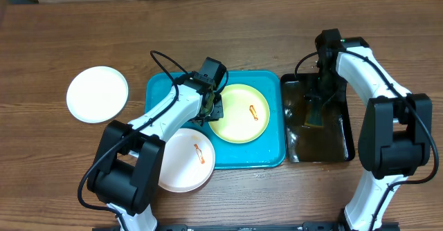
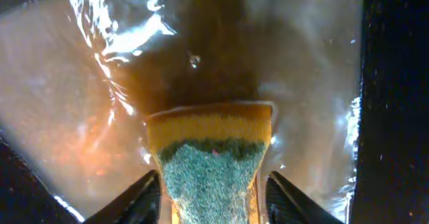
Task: Clean dirty plates on tray and stack at the side
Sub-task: 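Lower the right gripper into the black tray and grasp the sponge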
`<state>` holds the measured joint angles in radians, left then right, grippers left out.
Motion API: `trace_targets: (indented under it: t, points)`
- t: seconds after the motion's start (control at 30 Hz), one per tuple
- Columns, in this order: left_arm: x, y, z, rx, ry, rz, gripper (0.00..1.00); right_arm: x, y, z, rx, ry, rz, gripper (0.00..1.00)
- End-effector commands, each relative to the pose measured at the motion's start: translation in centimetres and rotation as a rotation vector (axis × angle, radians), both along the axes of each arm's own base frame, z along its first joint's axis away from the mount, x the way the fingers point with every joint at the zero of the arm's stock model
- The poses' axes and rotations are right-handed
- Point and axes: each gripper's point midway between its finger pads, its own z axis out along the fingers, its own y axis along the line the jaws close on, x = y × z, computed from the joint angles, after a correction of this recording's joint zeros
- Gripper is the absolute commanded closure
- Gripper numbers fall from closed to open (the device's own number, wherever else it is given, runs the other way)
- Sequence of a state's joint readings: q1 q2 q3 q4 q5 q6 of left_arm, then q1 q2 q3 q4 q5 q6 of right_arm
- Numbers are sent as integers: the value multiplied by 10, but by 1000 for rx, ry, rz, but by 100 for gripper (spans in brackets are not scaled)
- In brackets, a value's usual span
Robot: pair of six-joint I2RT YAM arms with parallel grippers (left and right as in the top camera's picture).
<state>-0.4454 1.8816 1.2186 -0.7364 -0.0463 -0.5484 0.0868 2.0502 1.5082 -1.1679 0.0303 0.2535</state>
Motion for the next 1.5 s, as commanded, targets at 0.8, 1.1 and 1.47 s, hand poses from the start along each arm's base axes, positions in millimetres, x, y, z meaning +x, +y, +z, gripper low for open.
trace_targets:
  t: [0.8,1.1,1.47]
  points:
    - [6,-2,-4,-2,-22,13,60,-13,4,4,22,7,-7,96]
    - [9,3,-3,25,-41,18,78,-6,2,46,14,-114,-10,96]
    - [9,3,-3,25,-40,11,81,-15,18,67,115,-132,74,96]
